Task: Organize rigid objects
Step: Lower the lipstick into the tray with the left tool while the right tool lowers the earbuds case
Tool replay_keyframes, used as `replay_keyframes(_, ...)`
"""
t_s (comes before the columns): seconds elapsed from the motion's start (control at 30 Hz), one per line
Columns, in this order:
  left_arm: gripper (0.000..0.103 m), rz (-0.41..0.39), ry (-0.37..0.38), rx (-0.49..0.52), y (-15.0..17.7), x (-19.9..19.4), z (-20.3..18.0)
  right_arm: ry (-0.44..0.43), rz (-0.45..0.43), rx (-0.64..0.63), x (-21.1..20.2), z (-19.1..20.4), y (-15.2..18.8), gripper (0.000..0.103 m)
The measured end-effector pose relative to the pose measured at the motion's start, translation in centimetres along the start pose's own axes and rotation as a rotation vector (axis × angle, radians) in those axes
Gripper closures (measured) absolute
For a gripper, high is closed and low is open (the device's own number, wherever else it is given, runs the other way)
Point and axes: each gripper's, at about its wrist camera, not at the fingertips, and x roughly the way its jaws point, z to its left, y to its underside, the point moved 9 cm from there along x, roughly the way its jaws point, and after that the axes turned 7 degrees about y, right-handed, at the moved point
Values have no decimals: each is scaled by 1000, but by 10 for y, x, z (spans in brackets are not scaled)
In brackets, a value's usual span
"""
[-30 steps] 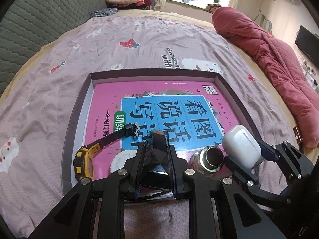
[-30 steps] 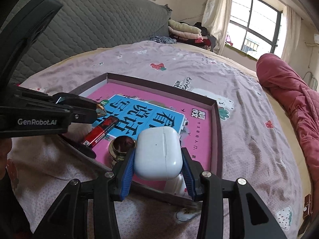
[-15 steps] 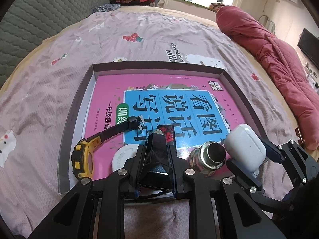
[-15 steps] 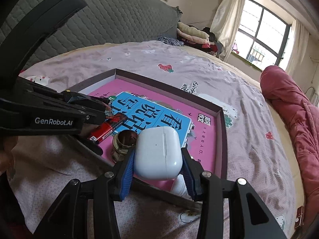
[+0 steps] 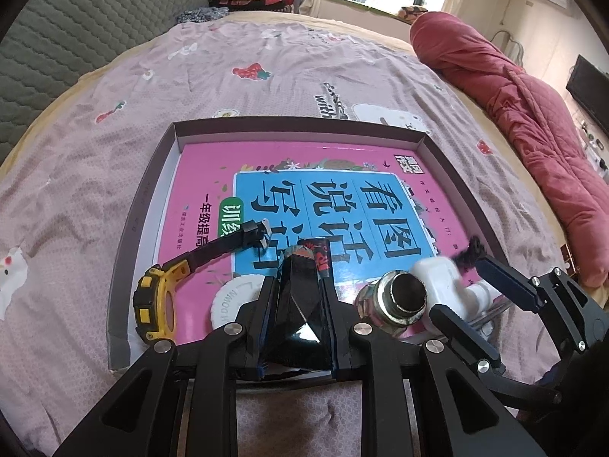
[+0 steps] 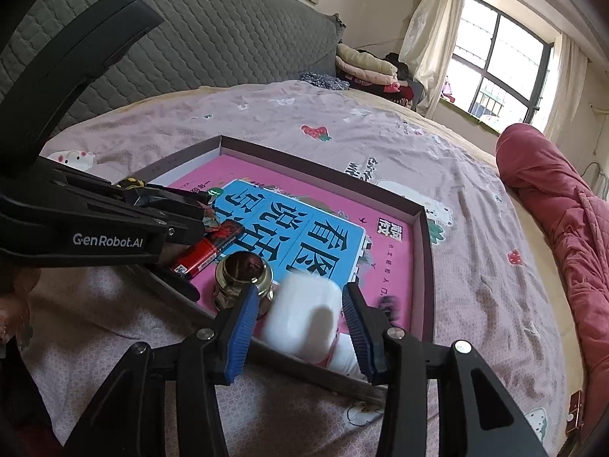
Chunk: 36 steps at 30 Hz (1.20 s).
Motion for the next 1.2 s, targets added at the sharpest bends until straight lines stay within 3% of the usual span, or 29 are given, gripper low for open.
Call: replay_keyframes(1.2, 80, 0, 23, -7, 2, -11, -2, -20, -14, 267, -5, -45, -2, 54)
